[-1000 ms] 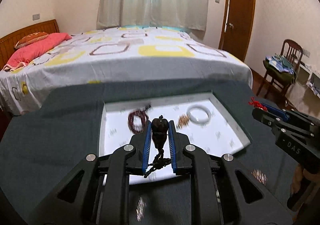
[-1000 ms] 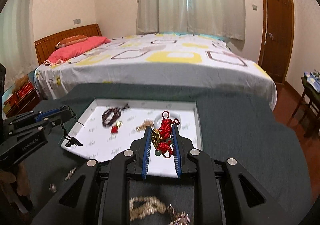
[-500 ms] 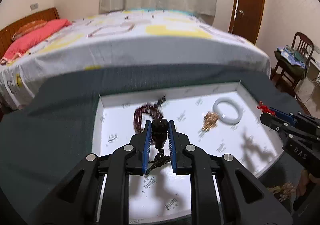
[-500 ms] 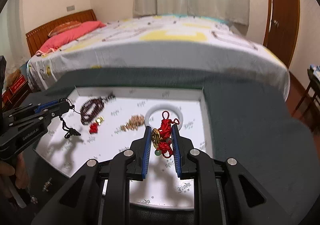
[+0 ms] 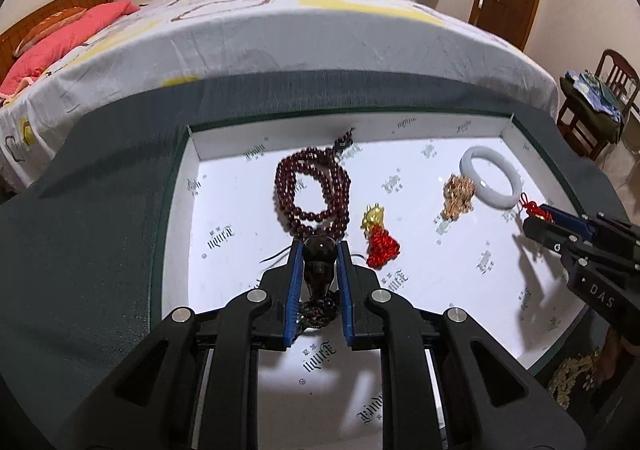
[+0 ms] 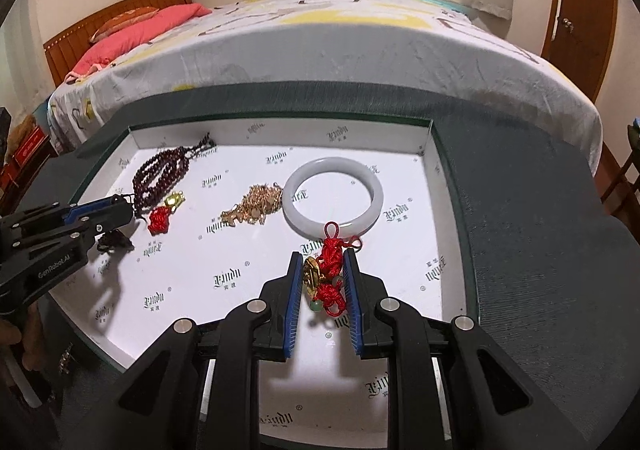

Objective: Organize jewelry
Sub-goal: 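Carry both pendants into the box and open both tools, then withdraw both open tools from the box back over the table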

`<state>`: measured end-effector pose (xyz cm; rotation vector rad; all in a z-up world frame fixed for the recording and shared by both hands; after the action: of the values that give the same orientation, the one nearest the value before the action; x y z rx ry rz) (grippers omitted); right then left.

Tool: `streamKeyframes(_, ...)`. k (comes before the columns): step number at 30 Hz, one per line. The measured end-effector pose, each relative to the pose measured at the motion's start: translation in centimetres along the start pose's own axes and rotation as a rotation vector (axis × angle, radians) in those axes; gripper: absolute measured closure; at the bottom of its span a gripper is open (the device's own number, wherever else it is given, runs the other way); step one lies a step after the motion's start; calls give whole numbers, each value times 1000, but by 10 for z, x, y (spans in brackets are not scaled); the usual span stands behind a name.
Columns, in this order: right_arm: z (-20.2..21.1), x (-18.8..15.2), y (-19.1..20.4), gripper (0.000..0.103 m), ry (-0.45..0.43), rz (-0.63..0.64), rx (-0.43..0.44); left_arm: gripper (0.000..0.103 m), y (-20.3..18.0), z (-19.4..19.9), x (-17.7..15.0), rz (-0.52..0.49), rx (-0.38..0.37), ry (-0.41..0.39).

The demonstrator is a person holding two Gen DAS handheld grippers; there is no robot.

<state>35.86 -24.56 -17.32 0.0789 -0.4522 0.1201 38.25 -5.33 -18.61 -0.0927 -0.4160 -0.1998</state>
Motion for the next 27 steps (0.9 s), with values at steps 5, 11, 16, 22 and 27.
streamKeyframes(5,-5,-1,-5,76,23,-15,21,76,-1,-4,-2,-3,-3,12)
streamKeyframes(11,1,0,-3,53,15,-15,51,52,0,-2,-2,-1,-14,9)
streamKeyframes(16,20,4,-5,52,-16,-19,69,38,-2,9,-2,1,-36,-8)
streamKeyframes(22,54,10,-15,50,-78,-38,70,31,-4,35,2,1,-55,-51)
streamKeyframes(27,84,8,-24,46,-133,-63,58,28,-2,72,3,8,-71,-115)
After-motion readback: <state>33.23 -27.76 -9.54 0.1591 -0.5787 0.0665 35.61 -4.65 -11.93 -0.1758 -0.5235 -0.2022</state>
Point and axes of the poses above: each gripper's, at about its wrist camera, not at the fingertips, and z roughly against the way its jaws point, y to its left, x to its top, the point moved 5 cm from there along -z, roughly the way its jaws point, and after that the axes turned 14 degrees about y, right-handed, at the moved point
